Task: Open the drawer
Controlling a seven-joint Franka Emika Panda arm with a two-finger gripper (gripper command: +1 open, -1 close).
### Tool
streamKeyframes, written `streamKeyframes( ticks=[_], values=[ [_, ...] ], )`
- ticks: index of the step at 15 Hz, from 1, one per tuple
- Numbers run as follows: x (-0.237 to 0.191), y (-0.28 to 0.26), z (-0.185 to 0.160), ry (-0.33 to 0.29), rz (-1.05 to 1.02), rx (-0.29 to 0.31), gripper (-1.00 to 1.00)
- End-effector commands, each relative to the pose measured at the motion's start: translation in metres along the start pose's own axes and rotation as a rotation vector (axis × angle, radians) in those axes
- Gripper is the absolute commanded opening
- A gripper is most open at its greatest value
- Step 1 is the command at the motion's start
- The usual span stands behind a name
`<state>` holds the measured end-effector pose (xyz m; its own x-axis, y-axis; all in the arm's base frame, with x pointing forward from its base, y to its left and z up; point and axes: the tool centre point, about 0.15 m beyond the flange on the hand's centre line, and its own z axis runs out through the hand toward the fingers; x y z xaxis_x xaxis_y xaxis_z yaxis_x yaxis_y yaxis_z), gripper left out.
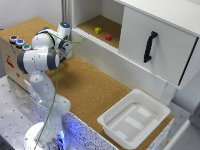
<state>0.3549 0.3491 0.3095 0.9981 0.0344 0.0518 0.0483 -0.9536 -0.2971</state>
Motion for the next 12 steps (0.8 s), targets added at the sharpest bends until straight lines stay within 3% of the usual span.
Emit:
streamKeyframes(
  ticks=[1, 4, 12],
  values=[
    [-0.014, 0.001, 0.019, 0.058, 0.052, 0.073, -1.0],
    [-0.016, -0.004, 0.026, 0.034, 0.038, 0.09, -1.0],
    [-0.015, 0.015, 0.024, 0.047, 0.062, 0.104, -1.0]
  ],
)
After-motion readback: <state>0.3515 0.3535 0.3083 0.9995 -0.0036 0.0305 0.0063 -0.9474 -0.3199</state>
